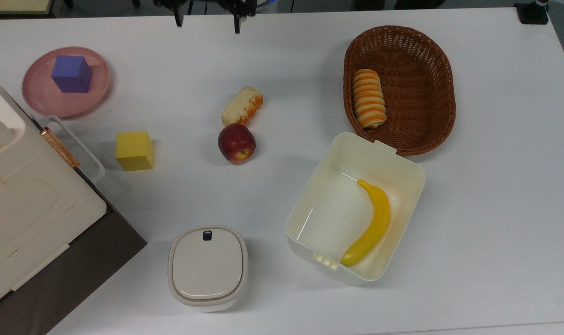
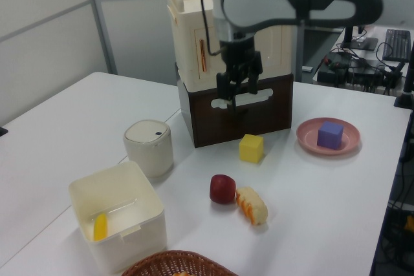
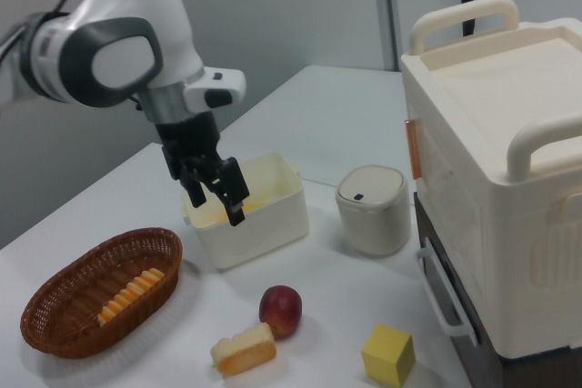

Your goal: Put the purple cube on a plate

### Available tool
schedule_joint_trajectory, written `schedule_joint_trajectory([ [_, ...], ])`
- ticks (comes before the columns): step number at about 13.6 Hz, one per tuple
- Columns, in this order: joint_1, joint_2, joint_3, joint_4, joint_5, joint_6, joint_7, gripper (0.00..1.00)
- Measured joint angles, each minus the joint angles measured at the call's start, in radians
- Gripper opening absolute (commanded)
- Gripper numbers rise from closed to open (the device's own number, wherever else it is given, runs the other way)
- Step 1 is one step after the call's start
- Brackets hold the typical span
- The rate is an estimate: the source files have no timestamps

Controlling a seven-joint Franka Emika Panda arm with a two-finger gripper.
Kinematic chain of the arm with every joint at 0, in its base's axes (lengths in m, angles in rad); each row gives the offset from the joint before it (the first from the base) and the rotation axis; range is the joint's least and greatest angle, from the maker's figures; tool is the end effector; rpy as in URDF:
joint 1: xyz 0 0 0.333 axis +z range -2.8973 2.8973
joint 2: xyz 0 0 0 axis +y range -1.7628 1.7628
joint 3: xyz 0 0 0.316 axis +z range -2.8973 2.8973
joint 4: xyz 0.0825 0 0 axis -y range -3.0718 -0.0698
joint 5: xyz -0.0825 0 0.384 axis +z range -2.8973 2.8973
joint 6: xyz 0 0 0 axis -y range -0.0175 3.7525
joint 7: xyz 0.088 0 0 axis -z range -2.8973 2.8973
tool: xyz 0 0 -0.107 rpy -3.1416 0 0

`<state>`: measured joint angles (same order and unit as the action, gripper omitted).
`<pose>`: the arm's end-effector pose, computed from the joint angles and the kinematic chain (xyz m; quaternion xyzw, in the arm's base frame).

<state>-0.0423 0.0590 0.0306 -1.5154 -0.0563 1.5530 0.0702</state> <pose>0.5709 -0.0133 0.6160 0.9987 -0.0411 -0.0099 0.0275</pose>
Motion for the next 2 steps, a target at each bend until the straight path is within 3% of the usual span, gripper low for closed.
schedule_joint_trajectory([
  [2,0.0,-0.025,0.0,-0.009,0.0,-0.001,-0.005,1.0],
])
